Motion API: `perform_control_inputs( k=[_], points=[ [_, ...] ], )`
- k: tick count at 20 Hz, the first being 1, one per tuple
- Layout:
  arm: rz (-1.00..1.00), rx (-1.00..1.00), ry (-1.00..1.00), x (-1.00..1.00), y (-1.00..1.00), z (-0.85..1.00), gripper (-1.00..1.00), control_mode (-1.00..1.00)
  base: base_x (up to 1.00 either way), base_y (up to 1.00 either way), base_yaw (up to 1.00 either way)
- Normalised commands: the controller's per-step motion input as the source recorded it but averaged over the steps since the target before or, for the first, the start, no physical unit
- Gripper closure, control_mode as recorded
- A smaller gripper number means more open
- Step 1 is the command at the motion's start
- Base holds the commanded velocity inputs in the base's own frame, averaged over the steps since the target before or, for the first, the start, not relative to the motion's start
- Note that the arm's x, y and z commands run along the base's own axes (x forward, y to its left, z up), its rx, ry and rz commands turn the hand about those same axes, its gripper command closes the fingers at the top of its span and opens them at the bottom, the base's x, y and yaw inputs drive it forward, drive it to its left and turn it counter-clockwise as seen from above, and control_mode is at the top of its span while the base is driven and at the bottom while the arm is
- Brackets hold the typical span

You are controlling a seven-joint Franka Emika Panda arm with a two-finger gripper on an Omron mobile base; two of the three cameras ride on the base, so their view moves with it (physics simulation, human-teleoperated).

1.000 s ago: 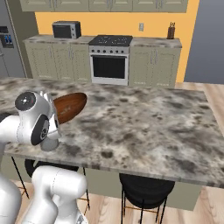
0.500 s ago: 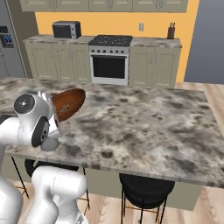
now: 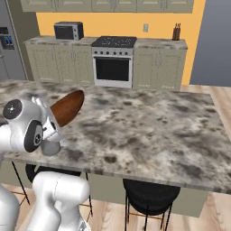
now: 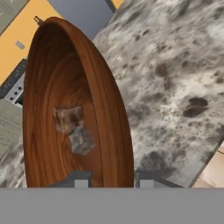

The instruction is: There are four ice cubes in the ice bowl. Place two ice cubes in each glass of water.

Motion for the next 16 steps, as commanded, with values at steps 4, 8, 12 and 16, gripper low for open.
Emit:
perform_control_inputs(
  k=[4, 8, 12, 16],
  points=[
    [0.01, -0.08, 0.00, 0.00, 0.00, -0.04, 1.00, -1.00, 0.00, 0.00, 0.00],
    [0.01, -0.03, -0.02, 0.00, 0.00, -0.11, 1.00, -1.00, 0.00, 0.00, 0.00],
    [0.04, -0.06, -0.16, 0.00, 0.00, -0.08, 1.00, -1.00, 0.00, 0.00, 0.00],
    [0.05, -0.11, -0.09, 0.00, 0.00, -0.15, 1.00, -1.00, 0.00, 0.00, 0.00]
  ],
)
